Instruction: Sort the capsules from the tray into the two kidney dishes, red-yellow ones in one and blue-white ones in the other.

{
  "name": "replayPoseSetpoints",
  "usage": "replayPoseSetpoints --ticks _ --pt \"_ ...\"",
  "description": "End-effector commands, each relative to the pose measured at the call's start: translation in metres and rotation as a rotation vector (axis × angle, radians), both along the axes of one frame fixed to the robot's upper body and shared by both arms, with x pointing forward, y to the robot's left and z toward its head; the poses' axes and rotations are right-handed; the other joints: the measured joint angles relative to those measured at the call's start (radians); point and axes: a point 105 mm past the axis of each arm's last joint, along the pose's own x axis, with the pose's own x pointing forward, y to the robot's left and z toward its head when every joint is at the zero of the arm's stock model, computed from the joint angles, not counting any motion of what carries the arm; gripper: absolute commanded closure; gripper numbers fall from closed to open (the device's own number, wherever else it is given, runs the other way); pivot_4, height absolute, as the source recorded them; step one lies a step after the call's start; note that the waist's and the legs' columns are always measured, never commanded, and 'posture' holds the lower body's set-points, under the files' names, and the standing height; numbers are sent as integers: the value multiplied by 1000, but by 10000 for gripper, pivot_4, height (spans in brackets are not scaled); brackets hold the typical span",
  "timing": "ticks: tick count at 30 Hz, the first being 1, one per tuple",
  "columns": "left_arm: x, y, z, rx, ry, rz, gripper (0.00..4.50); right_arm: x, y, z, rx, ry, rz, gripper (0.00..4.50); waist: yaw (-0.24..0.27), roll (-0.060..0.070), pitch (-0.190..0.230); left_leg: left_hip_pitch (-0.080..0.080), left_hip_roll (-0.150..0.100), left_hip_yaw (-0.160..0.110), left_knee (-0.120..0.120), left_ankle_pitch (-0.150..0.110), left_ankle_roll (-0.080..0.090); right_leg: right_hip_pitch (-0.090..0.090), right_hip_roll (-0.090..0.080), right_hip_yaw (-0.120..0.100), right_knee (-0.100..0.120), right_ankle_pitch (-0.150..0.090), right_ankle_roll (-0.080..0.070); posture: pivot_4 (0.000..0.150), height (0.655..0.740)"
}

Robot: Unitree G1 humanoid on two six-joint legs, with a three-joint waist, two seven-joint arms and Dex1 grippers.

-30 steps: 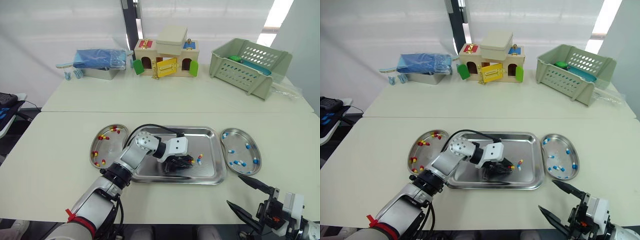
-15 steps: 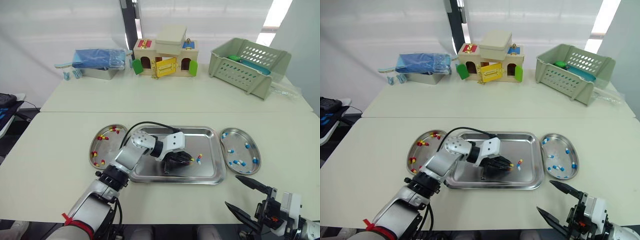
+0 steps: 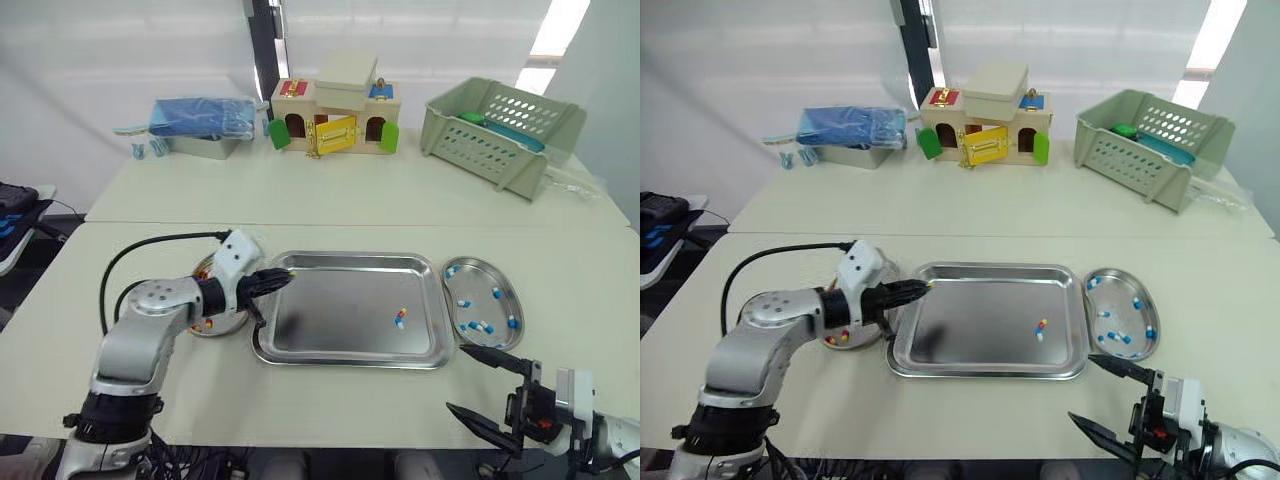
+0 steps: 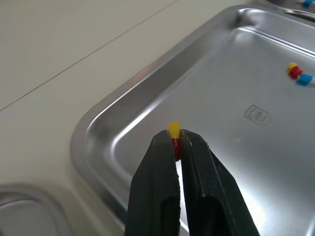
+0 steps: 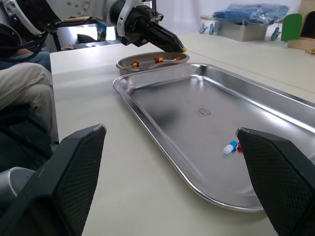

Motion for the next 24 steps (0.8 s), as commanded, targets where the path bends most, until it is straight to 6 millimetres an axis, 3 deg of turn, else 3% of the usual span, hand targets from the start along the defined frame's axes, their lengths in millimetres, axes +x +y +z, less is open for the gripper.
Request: replayPoseSetpoints --ticks 1,9,16,24 --pt "-3 38 11 17 -68 157 44859 5 2 4 23 -10 33 0 0 0 0 0 0 0 0 0 0 0 0 0 0 0 0 1500 7400" --pt "-9 82 3 13 -61 334 44859 12 2 5 15 -15 71 0 2 0 0 0 0 0 0 0 0 0 -1 0 0 0 0 1500 7400" --pt "-13 86 -7 25 -42 345 44859 13 -1 6 21 -2 56 0 0 0 0 0 0 0 0 0 0 0 -1 0 0 0 0 1500 7400" --pt "-15 85 -15 36 -14 329 21935 21 -2 13 19 -14 54 0 0 0 0 0 0 0 0 0 0 -1 0 0 0 0 0 1500 7400"
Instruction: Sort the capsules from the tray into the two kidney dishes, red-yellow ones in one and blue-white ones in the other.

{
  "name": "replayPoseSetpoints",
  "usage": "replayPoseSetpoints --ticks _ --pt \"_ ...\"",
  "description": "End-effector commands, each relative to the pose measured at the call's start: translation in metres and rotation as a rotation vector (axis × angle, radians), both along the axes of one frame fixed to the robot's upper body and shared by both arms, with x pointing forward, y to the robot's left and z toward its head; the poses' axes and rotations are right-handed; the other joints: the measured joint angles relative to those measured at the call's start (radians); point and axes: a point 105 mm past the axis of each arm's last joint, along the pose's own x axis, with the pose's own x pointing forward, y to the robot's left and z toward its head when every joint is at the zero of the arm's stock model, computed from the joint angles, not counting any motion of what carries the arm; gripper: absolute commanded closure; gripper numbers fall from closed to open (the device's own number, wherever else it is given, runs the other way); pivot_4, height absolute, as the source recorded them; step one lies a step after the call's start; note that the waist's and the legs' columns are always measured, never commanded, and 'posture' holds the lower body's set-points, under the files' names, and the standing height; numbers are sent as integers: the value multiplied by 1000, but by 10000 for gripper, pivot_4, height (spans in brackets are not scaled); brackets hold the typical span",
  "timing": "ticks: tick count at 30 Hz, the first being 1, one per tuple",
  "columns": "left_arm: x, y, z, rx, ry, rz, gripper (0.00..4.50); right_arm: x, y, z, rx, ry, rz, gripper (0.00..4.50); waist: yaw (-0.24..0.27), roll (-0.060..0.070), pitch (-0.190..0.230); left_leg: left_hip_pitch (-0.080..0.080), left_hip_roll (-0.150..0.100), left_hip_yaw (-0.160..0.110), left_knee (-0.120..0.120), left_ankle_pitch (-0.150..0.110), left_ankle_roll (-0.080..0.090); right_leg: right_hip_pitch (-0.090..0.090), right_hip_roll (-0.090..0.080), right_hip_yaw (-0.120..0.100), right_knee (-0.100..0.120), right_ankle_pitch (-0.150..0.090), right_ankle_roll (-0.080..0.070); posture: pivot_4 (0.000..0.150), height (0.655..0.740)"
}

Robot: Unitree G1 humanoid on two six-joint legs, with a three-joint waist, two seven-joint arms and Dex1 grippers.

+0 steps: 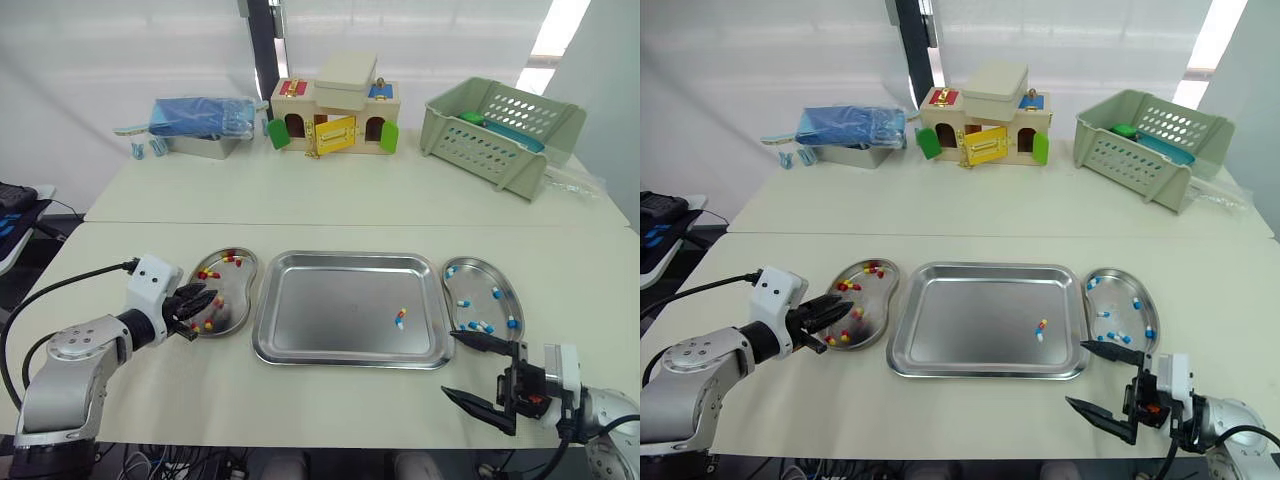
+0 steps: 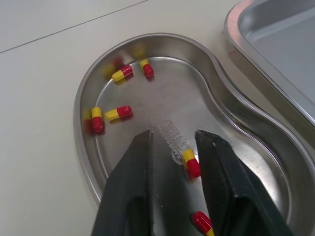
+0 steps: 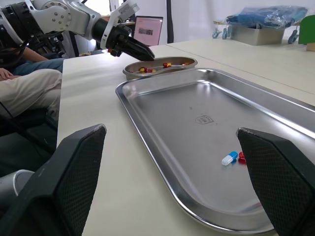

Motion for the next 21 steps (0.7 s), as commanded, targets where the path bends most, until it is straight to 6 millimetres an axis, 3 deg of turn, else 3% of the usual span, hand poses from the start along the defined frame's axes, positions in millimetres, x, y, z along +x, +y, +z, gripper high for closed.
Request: replayPoseSetpoints --ticks 1,7,12,21 --pt "1 3 9 18 -50 4 18838 4 -5 11 -2 -35 -12 0 0 0 0 0 0 0 0 0 0 0 0 0 0 0 0 1500 7400" --pt "-4 10 19 -4 -110 3 163 13 -16 18 5 -42 -80 0 0 0 0 0 0 0 0 0 0 0 0 0 0 0 0 1500 7400" --pt "-23 48 25 62 -105 85 163 34 -46 39 0 -73 -228 0 -7 0 0 0 1 0 -1 0 0 -1 0 1 0 0 0 1500 7400" --pt "-60 127 44 221 -129 239 163 69 -111 56 -148 -42 -428 0 -3 0 0 0 0 2 -1 0 0 -1 0 1 0 0 0 1500 7400"
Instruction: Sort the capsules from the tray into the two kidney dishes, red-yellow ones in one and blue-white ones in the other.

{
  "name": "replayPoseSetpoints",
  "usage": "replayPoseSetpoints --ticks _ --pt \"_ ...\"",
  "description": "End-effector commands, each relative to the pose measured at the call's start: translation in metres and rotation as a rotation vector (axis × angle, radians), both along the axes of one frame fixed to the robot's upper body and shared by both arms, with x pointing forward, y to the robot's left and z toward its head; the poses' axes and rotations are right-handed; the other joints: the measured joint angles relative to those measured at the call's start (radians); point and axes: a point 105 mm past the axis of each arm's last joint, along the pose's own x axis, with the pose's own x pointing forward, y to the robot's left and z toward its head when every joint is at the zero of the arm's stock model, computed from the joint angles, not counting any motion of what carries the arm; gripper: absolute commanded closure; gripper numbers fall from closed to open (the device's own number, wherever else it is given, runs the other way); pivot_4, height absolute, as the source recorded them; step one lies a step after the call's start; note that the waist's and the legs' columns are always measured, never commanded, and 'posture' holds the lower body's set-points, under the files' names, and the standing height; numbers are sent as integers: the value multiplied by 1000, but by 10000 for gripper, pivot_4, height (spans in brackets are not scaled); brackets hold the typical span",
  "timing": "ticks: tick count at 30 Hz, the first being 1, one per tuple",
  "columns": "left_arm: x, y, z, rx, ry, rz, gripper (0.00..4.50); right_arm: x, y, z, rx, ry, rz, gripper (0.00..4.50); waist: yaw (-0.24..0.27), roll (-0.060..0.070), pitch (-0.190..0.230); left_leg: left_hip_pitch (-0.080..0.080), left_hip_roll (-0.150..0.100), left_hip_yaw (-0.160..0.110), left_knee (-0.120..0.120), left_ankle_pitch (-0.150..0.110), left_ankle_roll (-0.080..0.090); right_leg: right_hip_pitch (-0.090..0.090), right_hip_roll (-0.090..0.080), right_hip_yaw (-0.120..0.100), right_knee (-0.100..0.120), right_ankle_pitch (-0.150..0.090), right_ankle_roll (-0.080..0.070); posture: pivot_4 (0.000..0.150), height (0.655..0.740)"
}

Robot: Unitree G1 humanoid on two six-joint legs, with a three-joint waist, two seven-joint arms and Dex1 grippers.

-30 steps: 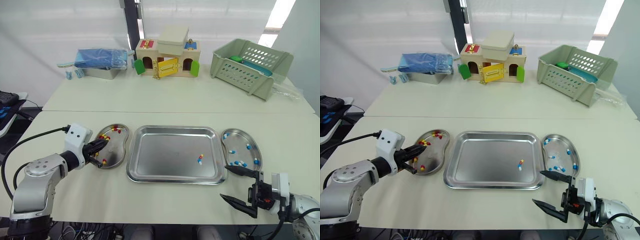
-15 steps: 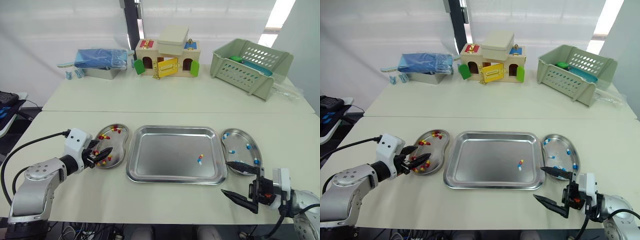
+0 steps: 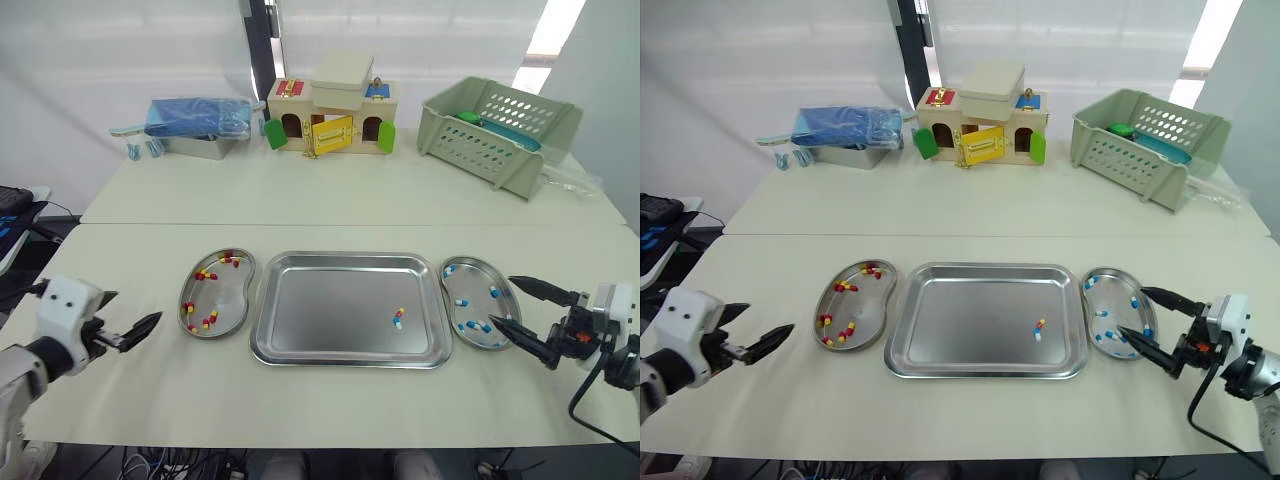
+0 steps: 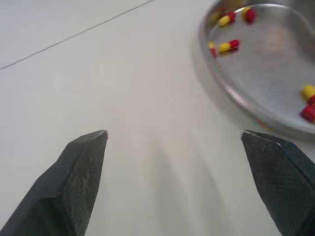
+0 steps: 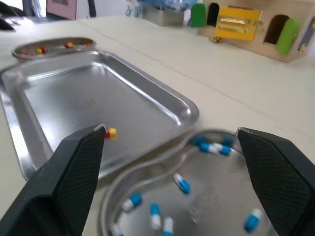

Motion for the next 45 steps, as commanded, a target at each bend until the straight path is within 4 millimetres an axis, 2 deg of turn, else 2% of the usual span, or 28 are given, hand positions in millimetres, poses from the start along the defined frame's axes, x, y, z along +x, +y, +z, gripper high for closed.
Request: replayPoseSetpoints --ticks 1,6,7,10,15,21,24,30,33,37,42,45 --pt "-7 28 26 76 -68 47 163 12 -24 16 -20 -6 -83 0 0 0 0 0 0 0 0 0 0 0 0 0 0 0 0 1500 7400" --pt "-14 54 28 99 -59 107 163 24 -58 10 -82 127 -198 0 0 0 0 -1 0 0 0 0 0 -1 0 0 0 0 0 1500 7400" --pt "-14 56 28 97 -59 113 163 25 -67 4 -128 174 -232 0 -1 0 0 -1 0 0 0 0 0 -1 0 0 0 0 0 1500 7400" --pt "-13 57 28 87 -59 114 163 26 -86 3 -127 199 -284 0 -3 0 0 0 0 1 0 0 0 -1 0 0 0 0 0 1500 7400" --pt "-12 57 25 77 -58 118 163 31 -94 3 -85 233 -299 0 -16 0 0 -1 0 1 -1 0 0 -2 0 1 0 0 0 1500 7400" --pt "-14 56 19 58 -58 122 163 35 -94 6 -108 213 -298 0 -24 0 0 -1 1 1 -1 0 0 -2 0 1 1 0 0 1500 7400" --pt "-14 45 20 49 -86 56 163 30 -93 4 -136 224 -278 0 -24 0 0 -1 0 2 -1 0 0 -2 0 1 1 0 0 1500 7400" --pt "-16 -20 21 7 -226 -254 163 18 -66 11 -130 229 -187 0 -20 0 0 -1 0 2 0 0 0 -2 -1 1 0 0 0 1500 7400" --pt "-35 -78 8 -87 -204 -495 163 4 -36 12 -129 258 -107 0 -16 0 0 -1 1 2 0 0 0 -1 -1 1 0 0 0 1500 7400" --pt "-58 -123 -7 -187 -193 -665 163 -10 -3 11 -133 282 -46 0 -16 0 0 -2 0 2 0 0 0 -1 -1 1 -1 0 0 1500 7400" --pt "-78 -166 -15 -289 -326 -836 163 -18 40 8 -141 297 16 0 -6 1 -1 0 0 2 1 0 0 1 -1 1 0 0 0 1500 7400" --pt "-84 -175 -19 -320 -389 -880 163 -19 59 8 -155 328 48 0 2 0 -1 -1 0 1 1 0 0 1 0 1 -1 0 0 1500 7400"
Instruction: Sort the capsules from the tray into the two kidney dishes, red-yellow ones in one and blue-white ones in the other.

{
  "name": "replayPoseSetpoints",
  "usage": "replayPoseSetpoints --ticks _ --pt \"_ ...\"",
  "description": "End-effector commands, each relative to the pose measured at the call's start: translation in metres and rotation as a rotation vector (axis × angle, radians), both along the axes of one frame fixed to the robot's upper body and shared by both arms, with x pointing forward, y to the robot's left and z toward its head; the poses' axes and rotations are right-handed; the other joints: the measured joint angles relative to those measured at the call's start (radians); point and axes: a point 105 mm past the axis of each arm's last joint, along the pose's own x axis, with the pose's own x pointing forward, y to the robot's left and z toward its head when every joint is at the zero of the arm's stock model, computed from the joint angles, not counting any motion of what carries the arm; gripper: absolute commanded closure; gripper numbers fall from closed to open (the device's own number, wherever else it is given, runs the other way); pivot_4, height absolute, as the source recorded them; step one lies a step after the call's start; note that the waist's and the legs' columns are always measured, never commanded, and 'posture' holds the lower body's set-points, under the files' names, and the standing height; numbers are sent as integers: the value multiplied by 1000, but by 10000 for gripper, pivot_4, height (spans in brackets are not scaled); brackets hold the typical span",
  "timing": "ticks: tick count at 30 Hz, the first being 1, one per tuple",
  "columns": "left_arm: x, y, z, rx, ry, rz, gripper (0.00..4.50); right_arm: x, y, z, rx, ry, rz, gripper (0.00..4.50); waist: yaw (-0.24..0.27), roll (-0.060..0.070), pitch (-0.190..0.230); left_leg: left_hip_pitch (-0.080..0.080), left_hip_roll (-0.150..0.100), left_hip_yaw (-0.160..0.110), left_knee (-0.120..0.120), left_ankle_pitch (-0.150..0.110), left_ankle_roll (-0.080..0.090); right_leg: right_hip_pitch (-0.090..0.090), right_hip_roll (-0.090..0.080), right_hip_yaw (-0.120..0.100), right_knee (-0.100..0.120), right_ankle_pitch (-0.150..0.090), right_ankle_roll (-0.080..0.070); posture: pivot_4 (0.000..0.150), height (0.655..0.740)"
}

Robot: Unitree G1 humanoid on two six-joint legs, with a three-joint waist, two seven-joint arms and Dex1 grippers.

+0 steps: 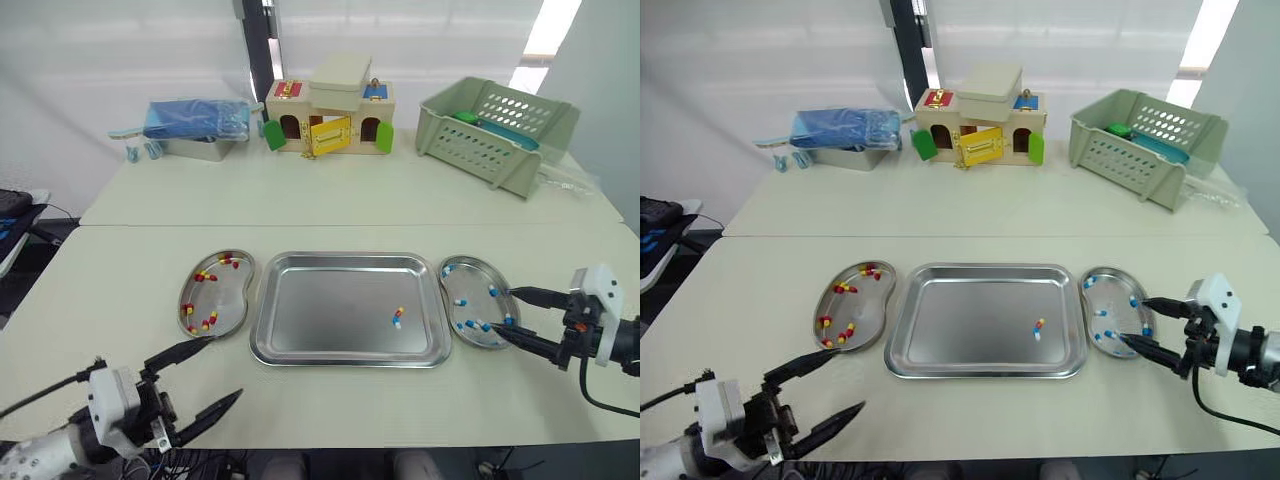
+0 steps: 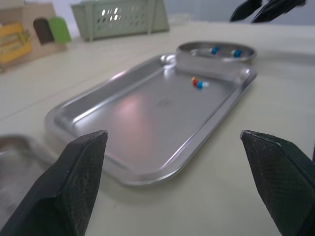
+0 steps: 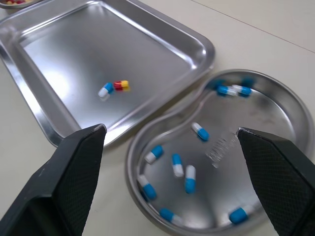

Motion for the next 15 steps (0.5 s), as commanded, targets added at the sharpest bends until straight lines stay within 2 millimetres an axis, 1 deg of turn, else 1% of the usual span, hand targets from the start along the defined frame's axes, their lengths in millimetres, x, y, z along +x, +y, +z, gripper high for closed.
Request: replayPoseSetpoints --ticks 1,3,4,7,10,15 --pt "-11 -11 1 -25 -100 -81 163 -1 27 6 -2 21 50 0 2 0 0 0 0 0 0 0 0 0 0 0 0 0 0 1500 7400" --pt "-17 -13 -5 -37 -120 -114 163 -1 42 7 -9 19 85 0 0 1 0 0 0 0 0 0 0 0 0 0 0 0 0 1500 7400" --pt "-20 -14 -11 -28 -123 -134 163 -1 49 3 -31 30 91 0 1 0 0 0 0 0 0 0 0 0 0 0 0 0 0 1500 7400" --pt "-24 -14 -19 -29 -144 -162 163 4 59 -8 -98 55 69 0 2 0 0 0 0 -1 0 0 0 0 0 -1 0 0 0 1500 7400" --pt "-27 -16 -19 -31 -175 -184 163 15 73 -22 -111 113 -15 0 2 -2 -1 -1 0 -1 0 0 0 0 0 -1 -1 0 0 1500 7400" --pt "-30 -17 -17 -54 -190 -186 163 21 94 -34 -143 145 -52 0 1 -1 -1 -1 0 -2 0 0 0 -1 0 -1 0 0 0 1500 7400"
